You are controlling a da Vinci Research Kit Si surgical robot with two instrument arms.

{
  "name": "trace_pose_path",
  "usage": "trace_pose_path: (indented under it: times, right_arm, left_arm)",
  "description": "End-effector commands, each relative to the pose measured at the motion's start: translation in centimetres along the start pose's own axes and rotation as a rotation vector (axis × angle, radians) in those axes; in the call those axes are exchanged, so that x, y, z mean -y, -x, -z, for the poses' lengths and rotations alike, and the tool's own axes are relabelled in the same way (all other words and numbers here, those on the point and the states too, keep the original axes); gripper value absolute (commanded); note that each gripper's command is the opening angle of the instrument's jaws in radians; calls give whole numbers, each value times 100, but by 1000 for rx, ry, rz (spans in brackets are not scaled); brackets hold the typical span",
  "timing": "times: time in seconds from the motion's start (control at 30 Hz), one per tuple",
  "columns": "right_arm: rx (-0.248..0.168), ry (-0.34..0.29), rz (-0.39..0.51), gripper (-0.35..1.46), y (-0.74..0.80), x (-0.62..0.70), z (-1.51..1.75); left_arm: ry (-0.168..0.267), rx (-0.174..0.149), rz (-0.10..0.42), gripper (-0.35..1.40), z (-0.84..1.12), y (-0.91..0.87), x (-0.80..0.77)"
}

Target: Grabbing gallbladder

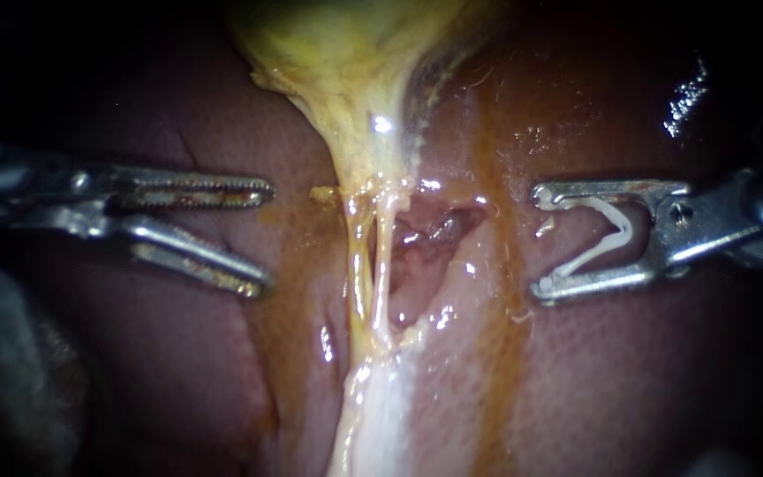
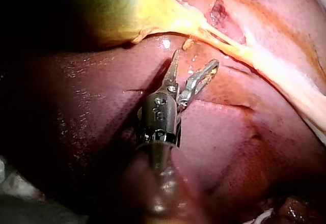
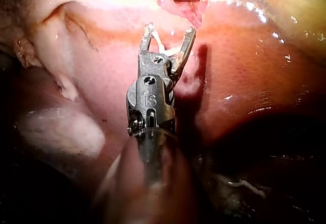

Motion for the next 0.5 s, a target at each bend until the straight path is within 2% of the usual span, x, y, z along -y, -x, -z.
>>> trace_pose_path:
  times: [0.03,0.13,0.27,0.5]
  right_arm:
    - [0,0,0,50,0,0,0]
    - [0,0,0,50,0,0,0]
    - [0,0,0,50,0,0,0]
    - [0,0,0,50,0,0,0]
  left_arm:
    - [-4,0,-5,46,-10,-1,2]
    - [-13,2,-20,46,-29,-7,7]
    - [-14,-16,-34,44,-49,-13,10]
    - [-16,-22,-32,34,-53,-16,9]
